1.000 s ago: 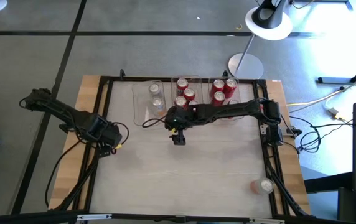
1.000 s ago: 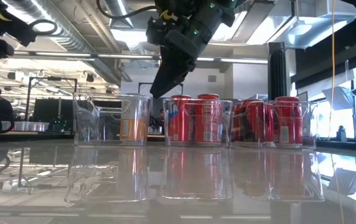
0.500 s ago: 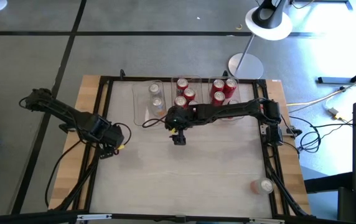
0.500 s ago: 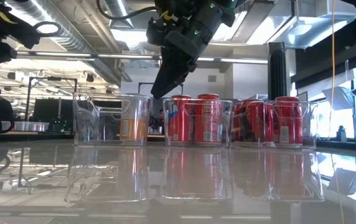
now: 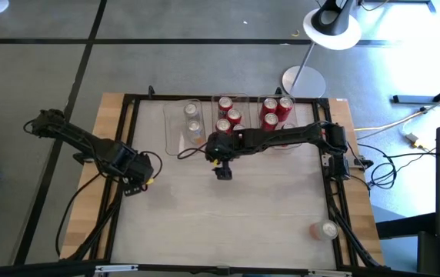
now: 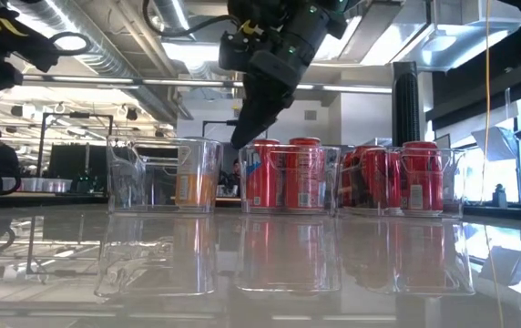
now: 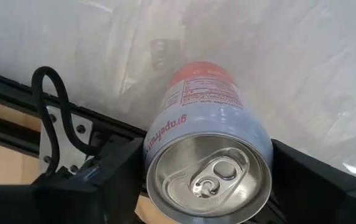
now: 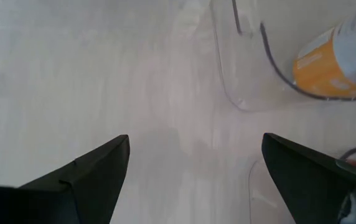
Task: Sort soda cans
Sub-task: Put the left pink white soda can into the left transparent bin
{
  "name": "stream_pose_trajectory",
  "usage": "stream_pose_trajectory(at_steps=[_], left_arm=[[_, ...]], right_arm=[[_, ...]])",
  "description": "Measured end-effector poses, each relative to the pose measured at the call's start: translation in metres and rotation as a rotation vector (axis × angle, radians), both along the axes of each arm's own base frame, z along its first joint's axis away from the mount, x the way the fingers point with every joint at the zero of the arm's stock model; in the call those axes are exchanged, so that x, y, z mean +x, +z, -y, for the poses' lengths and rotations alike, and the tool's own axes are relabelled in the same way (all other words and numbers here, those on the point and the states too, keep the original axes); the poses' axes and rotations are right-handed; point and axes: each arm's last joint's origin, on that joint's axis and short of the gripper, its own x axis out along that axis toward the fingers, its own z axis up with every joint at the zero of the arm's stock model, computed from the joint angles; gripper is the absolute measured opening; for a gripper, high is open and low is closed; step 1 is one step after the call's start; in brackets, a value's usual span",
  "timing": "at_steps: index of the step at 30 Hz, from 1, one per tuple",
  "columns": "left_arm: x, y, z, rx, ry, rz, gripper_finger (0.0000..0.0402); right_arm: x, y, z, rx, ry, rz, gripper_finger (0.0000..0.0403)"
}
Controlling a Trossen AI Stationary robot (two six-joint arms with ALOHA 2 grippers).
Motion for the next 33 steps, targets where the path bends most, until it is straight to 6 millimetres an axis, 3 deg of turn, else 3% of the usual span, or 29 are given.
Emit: stream_pose_trajectory(at_steps=[10,15,23,28,33], left_arm=[[0.003,0.006,0.001,-0.002,0.099,0.020,0.0283],[0.007,0.031,-0.004,-0.008,0.147,0.075,0.0286],[0.009,0.088,-0.020,0.023,0.224,0.208,0.0283],[0.013,0.122,-0.035,0.156,0.244,0.409,0.0283],[0.028,0.139,-0.055,0.289,0.250,0.522,0.0282]], right_arm=[[-0.004,-0.003,0.000,0.001,0.001,-0.053,0.0365],[-0.005,-0.003,0.000,0.002,0.000,-0.060,0.0365],[-0.004,-0.003,0.000,0.002,0.000,-0.054,0.0365],[-0.002,-0.001,0.000,0.001,0.001,-0.026,0.0365],[0.000,0.000,0.000,0.000,0.002,-0.006,0.0365]])
